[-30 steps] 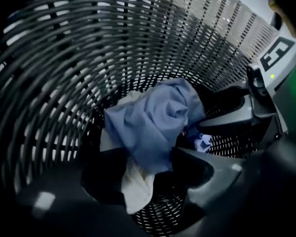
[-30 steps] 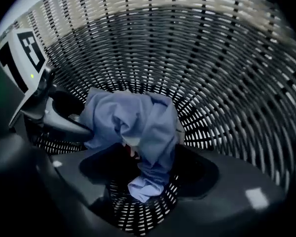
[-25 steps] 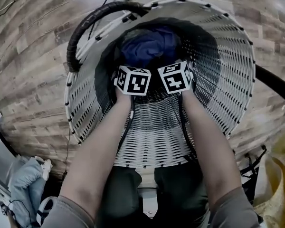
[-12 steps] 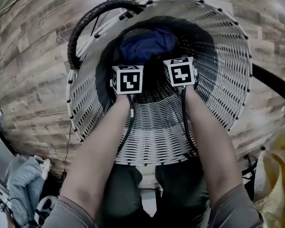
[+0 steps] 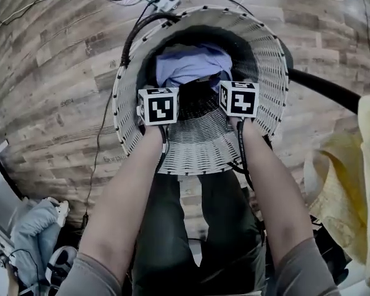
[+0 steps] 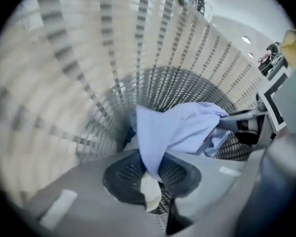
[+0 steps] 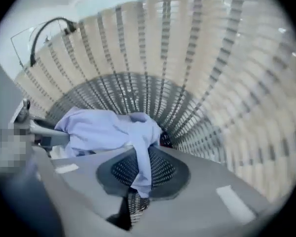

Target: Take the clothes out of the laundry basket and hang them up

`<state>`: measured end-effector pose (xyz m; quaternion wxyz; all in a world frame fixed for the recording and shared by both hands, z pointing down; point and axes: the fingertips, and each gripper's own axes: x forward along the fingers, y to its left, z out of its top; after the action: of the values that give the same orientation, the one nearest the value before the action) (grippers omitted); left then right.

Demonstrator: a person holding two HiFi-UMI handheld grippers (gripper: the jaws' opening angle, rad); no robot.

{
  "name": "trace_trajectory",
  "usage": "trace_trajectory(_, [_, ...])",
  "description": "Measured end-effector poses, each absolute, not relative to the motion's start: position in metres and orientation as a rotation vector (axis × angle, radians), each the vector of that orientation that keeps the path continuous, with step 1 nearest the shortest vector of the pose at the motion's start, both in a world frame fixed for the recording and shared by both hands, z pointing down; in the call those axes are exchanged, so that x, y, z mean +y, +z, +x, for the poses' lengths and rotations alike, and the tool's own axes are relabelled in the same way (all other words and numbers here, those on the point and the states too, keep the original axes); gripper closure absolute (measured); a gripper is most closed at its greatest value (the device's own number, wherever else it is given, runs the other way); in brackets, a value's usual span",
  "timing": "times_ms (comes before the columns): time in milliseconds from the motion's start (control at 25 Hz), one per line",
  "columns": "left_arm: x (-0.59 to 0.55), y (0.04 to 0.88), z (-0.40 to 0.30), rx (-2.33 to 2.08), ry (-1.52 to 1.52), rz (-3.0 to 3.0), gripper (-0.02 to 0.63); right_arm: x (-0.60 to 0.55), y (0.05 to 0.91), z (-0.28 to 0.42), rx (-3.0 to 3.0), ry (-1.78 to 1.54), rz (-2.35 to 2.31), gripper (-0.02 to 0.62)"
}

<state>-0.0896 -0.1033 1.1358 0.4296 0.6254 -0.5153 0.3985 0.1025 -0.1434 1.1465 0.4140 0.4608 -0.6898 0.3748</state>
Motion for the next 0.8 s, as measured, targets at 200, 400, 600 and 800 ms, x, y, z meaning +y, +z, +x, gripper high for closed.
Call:
trace_trajectory(200, [-0.100, 1.058, -0.093, -1.308, 0.946, 1.592, 0.546, -0.139, 1.059, 0.105, -1.756, 0.982, 1.269, 0.537])
trace_trajectory(400, [-0.093, 0.968, -0.103, -1.342, 0.857, 1.583, 0.546, -0.126, 0.960, 0.091, -1.842, 0.949, 1.280, 0.537])
trace_trajectory(600, [-0.106, 0.879, -0.109, -1.342, 0.780, 1.639, 0.546, -0.129, 0.860, 0.081, -1.928, 0.882, 1.265, 0.537])
trace_trajectory(800, [-0.096, 0.785, -0.103, -1.269, 0.862, 1.837, 0.546, -0.119, 0.753, 0.073, -2.004, 0.650, 1.186, 0.537])
